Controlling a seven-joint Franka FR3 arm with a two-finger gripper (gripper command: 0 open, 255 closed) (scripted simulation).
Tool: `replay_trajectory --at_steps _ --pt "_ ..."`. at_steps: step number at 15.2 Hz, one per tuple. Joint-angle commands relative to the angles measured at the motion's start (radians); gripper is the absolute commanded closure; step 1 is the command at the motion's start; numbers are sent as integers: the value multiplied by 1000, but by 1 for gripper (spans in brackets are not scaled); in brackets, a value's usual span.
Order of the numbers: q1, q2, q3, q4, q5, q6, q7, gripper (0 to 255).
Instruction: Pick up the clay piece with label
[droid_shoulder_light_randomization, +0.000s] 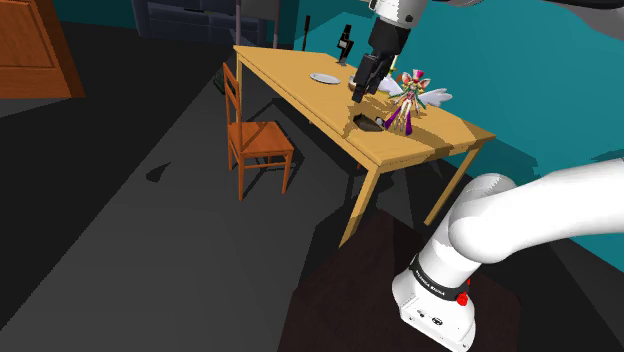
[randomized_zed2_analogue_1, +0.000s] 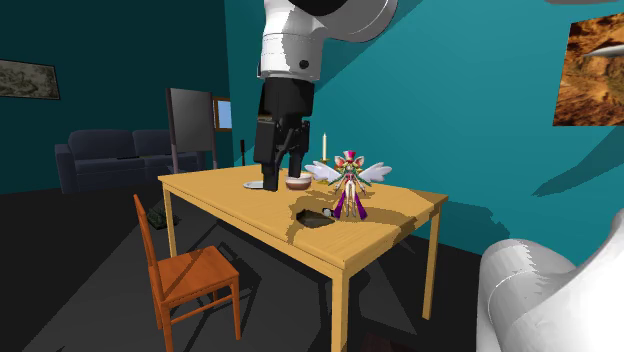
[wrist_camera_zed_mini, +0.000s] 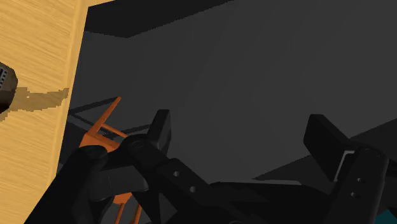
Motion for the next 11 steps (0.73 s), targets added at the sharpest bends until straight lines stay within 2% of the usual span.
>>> replay_trajectory --at_steps 1,6,11 --pt "0 0 0 0 0 0 0 0" --pt "10 -3 -149 -31 -73 7 -268 0" --pt "27 55 -302 -9 -145 26 -537 0"
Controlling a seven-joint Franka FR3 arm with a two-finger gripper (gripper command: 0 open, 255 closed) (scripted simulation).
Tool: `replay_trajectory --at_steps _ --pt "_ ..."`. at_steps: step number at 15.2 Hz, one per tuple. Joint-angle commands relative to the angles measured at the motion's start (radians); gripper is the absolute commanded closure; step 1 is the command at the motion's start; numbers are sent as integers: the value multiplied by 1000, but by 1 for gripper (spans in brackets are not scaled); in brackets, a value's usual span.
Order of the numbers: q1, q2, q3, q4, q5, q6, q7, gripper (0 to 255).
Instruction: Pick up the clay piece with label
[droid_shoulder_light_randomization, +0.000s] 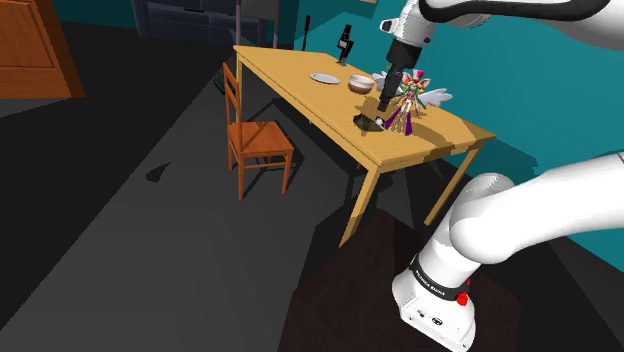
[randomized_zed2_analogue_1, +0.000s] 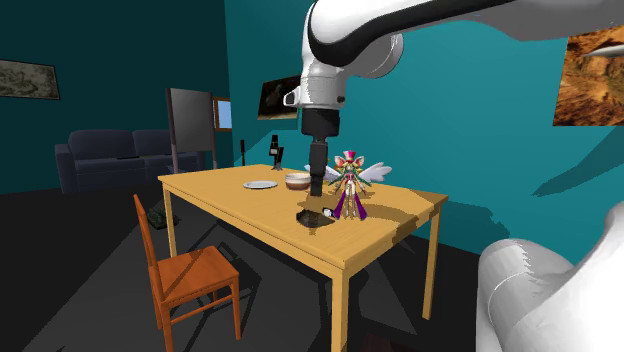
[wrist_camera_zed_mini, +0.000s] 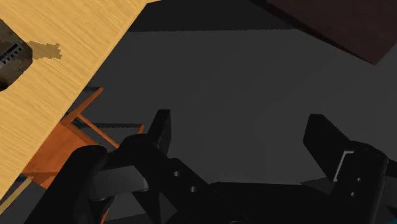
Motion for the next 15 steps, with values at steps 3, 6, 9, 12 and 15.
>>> replay_trajectory --at_steps 3,6,9,12,15 --pt "21 78 -127 48 -48 19 -229 0" --pt "49 159 -221 102 -66 39 -393 0" --pt "84 260 -317 171 -63 61 -564 0" --pt "125 384 -415 254 -32 84 -744 0" --pt "159 536 -510 351 40 102 -942 0"
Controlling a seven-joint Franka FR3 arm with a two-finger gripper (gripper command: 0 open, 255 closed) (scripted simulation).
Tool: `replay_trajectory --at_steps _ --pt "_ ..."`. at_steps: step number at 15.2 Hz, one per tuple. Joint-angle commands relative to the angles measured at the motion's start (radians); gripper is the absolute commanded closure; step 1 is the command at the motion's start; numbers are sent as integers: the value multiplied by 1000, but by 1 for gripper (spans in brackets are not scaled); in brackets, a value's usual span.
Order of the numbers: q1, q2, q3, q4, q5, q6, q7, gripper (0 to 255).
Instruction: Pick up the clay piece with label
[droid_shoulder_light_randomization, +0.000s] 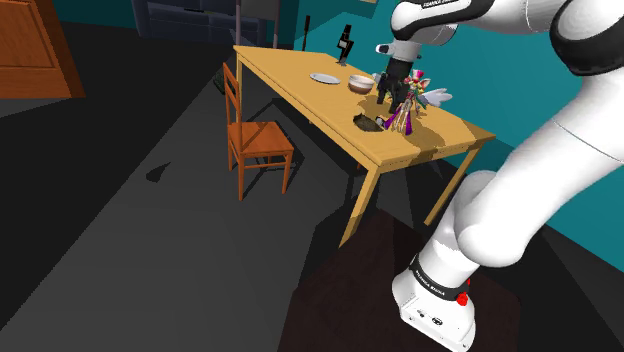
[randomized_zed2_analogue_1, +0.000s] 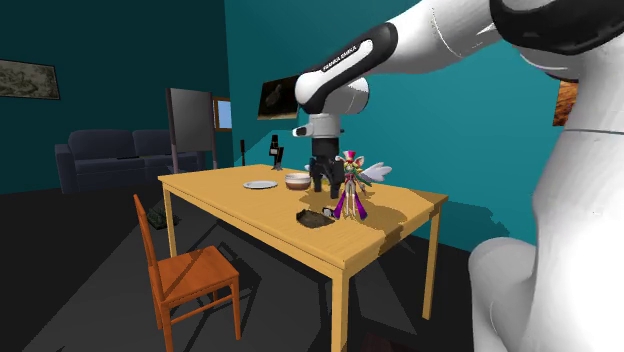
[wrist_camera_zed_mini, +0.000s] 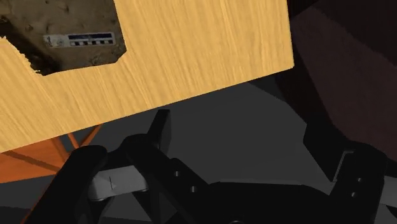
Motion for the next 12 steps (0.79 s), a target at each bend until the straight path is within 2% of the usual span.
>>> replay_trajectory --at_steps 1,3,5,8,12 --pt "17 109 -60 73 60 4 -146 0" --pt "13 237 -104 150 144 5 -292 0" --pt "-23 368 -118 236 235 -5 -433 0" --pt "-119 546 -86 381 346 -37 -609 0" --pt "-262 749 -7 607 435 -98 -776 0"
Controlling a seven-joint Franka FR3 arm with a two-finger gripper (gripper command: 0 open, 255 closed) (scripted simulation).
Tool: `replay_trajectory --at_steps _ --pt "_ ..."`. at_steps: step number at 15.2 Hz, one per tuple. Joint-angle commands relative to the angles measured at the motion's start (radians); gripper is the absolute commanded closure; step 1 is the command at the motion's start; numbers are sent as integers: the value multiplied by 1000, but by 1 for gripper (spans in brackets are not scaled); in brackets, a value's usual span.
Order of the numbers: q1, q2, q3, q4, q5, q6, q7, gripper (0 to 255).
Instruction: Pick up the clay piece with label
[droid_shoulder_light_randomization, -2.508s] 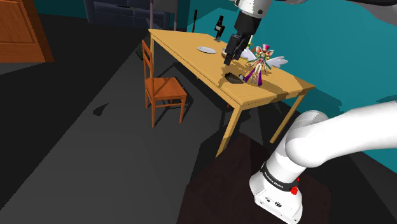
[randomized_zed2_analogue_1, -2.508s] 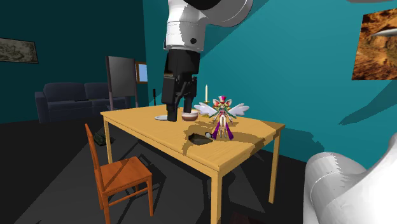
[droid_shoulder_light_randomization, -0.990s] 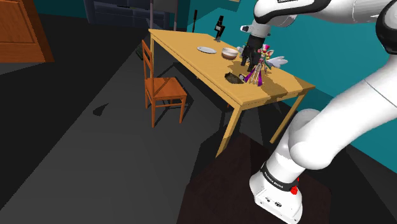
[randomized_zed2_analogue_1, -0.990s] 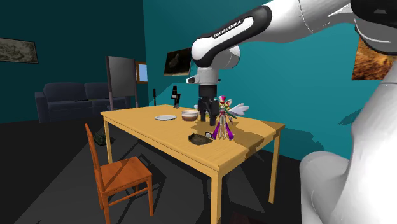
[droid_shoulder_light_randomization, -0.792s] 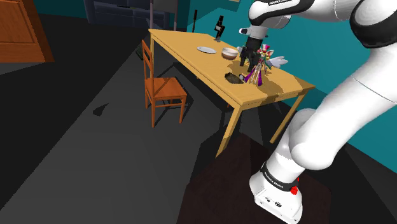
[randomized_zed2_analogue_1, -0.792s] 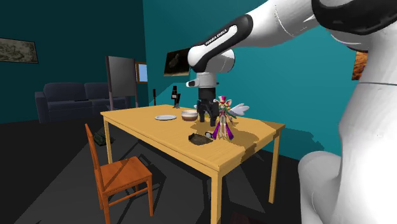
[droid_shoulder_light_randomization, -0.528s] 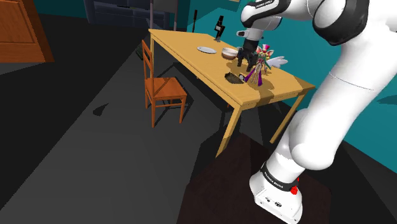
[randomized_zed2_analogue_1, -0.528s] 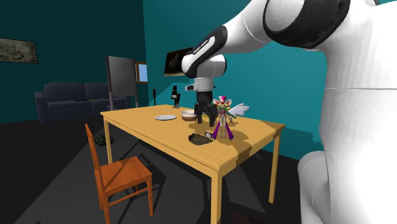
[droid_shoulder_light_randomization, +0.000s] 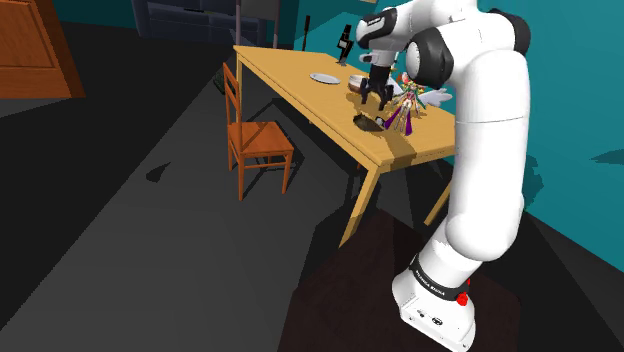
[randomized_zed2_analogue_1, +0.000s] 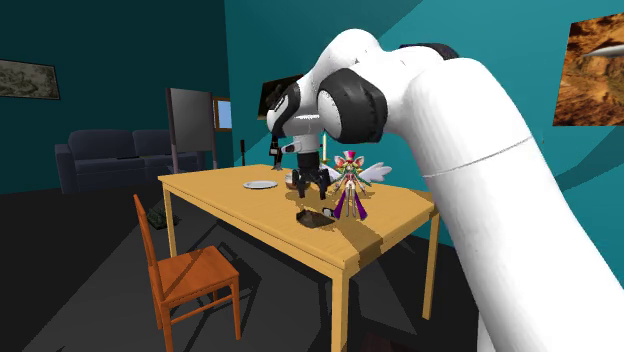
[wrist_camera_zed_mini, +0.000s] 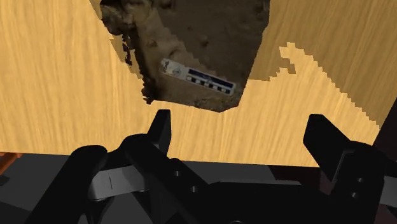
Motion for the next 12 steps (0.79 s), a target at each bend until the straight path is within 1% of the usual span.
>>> replay_trajectory --at_steps 1,3,5,6,12 --pt "-69 100 39 128 37 -39 -76 0" --pt "-138 199 79 271 63 -82 -134 0" --pt "-211 308 119 444 84 -137 -180 0" --pt "-223 325 125 473 87 -146 -186 0" --pt "-201 329 128 390 91 -67 -191 0"
